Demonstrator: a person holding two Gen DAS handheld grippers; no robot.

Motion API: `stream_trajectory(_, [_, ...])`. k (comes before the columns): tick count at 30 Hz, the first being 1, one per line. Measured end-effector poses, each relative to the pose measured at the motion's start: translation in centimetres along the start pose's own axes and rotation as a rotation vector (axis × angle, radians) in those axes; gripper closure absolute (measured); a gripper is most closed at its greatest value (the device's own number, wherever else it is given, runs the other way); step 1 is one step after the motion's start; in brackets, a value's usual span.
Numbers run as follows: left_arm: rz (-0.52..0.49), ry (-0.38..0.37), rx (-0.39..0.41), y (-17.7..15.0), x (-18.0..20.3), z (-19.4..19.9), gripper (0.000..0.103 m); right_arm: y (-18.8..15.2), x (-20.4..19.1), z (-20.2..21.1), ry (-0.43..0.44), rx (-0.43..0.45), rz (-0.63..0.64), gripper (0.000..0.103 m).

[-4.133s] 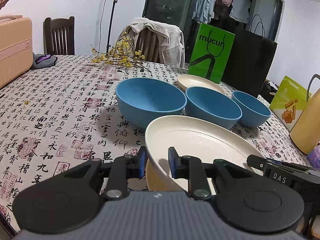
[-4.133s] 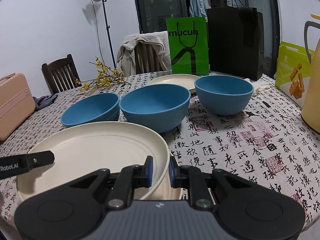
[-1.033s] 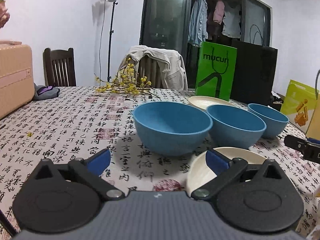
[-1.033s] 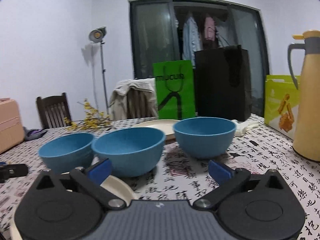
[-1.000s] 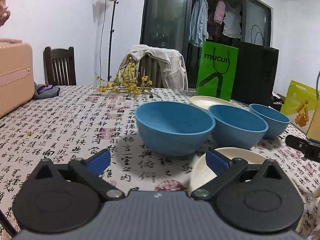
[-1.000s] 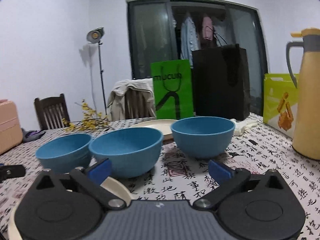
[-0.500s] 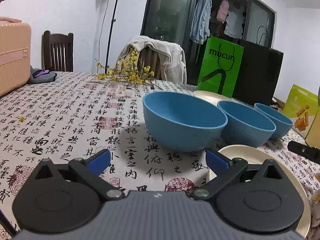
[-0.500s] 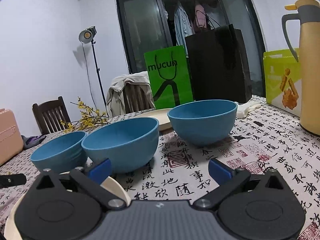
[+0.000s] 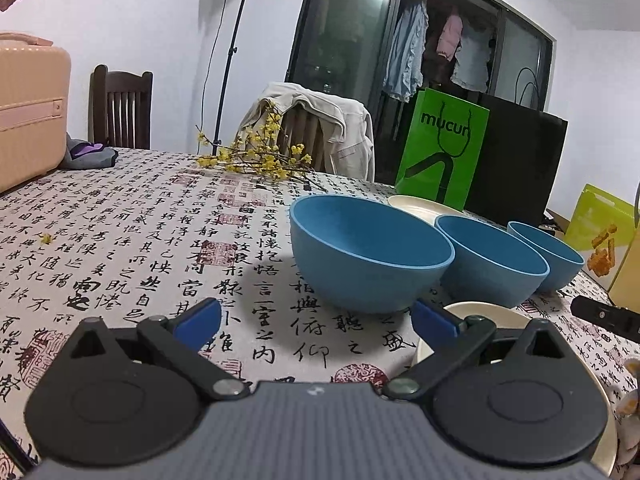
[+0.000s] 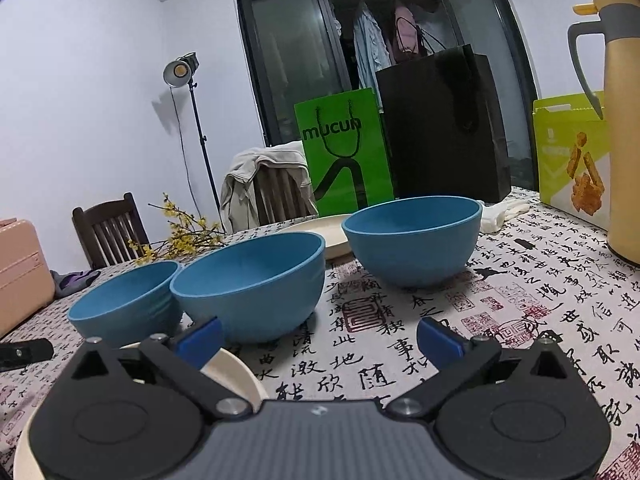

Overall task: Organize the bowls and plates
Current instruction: 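Move both open grippers back over the blue bowls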

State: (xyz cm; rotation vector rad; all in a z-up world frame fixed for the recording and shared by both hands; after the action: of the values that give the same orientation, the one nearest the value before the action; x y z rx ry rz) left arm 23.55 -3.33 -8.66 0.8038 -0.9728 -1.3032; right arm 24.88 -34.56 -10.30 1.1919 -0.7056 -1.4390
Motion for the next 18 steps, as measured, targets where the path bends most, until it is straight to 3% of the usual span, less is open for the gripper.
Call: stream_trajectory(18, [-0.005,0.052,0.024,0.05,-0.17,0.24,0.000,-0.03,-0.12,0.11,0.012,0.002,0.007,0.000])
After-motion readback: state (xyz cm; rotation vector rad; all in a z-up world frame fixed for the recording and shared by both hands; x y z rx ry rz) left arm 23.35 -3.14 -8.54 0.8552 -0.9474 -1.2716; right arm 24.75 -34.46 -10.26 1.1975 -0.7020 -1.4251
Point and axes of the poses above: each gripper's, at about its wrist camera, not at the fingertips, and z roughly against the way its jaws point, x to its right, y to its top, the point moved 7 cm from there along -z, roughly the way its jaws point, and after that the axes turned 4 degrees about -z, right-handed, at the moved point
